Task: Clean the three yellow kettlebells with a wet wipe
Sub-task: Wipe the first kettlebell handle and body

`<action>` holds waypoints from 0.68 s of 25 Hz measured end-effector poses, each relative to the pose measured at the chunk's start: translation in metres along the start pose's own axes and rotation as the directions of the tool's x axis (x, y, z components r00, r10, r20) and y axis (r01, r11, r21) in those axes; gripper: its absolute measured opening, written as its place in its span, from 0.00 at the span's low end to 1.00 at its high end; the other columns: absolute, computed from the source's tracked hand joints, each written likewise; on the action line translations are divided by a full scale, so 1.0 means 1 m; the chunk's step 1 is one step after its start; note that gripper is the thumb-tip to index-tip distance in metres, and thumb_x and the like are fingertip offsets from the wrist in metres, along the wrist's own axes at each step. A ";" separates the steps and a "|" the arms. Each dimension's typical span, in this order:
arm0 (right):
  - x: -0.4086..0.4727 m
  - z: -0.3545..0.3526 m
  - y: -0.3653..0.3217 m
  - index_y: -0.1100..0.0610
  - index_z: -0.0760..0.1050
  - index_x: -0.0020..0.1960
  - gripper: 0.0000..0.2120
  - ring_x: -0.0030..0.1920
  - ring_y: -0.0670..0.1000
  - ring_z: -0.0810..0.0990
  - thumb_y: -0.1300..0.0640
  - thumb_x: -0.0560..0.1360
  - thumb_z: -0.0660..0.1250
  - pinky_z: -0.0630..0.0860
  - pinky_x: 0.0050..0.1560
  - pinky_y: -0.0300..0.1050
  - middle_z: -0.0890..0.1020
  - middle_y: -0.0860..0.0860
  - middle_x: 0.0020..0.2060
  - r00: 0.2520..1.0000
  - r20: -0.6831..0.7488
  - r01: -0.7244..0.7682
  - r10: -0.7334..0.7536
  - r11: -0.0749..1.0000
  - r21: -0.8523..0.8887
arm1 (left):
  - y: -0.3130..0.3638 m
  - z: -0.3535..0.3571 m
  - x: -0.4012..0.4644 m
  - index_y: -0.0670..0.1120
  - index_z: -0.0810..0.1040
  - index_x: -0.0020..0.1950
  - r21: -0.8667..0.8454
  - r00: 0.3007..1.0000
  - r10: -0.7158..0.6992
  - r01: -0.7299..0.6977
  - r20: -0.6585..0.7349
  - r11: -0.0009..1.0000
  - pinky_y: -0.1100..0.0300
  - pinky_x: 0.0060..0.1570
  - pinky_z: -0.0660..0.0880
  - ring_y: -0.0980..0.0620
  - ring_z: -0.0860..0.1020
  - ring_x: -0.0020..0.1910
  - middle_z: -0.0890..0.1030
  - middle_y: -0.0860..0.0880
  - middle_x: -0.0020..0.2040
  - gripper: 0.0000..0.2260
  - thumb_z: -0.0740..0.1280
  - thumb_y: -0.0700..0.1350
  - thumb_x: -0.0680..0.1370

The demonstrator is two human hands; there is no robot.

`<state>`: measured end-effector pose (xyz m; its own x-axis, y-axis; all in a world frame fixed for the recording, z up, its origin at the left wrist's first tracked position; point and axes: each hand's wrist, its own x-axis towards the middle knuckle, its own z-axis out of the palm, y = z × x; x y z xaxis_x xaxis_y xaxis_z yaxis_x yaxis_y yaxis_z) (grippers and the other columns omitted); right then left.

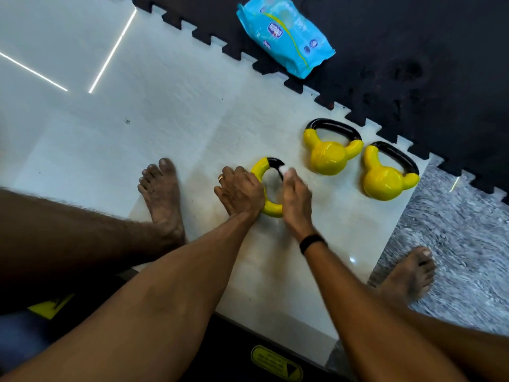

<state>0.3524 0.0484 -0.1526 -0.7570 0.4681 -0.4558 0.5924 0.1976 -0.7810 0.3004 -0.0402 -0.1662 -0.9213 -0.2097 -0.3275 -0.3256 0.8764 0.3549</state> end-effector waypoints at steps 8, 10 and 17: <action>0.016 -0.010 -0.017 0.54 0.80 0.52 0.20 0.51 0.52 0.77 0.46 0.82 0.53 0.72 0.58 0.52 0.82 0.53 0.49 0.989 0.068 -0.138 0.132 0.987 0.083 | -0.002 0.001 0.002 0.41 0.77 0.47 0.026 0.999 0.033 -0.032 -0.002 0.999 0.48 0.51 0.66 0.39 0.75 0.50 0.76 0.40 0.50 0.20 0.49 0.48 0.74; 0.019 -0.010 -0.010 0.54 0.81 0.50 0.20 0.50 0.53 0.78 0.46 0.82 0.53 0.74 0.56 0.52 0.83 0.54 0.47 0.985 0.005 -0.173 0.174 0.977 0.121 | -0.003 0.001 0.002 0.41 0.77 0.47 0.025 0.999 0.041 -0.041 0.001 0.999 0.48 0.50 0.66 0.39 0.75 0.50 0.76 0.40 0.50 0.20 0.49 0.48 0.74; 0.091 0.000 -0.009 0.58 0.83 0.52 0.31 0.55 0.54 0.81 0.34 0.77 0.53 0.74 0.63 0.53 0.85 0.55 0.52 0.941 0.284 -0.197 0.184 0.980 0.016 | -0.005 0.000 0.003 0.41 0.77 0.44 0.007 0.996 0.089 -0.089 -0.022 0.996 0.48 0.48 0.66 0.38 0.75 0.47 0.76 0.40 0.47 0.26 0.42 0.52 0.71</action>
<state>0.2780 0.0896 -0.1869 -0.6815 0.2326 -0.6939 0.7252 0.0875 -0.6830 0.2995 -0.0450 -0.1690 -0.9511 -0.1406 -0.2750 -0.2410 0.8947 0.3760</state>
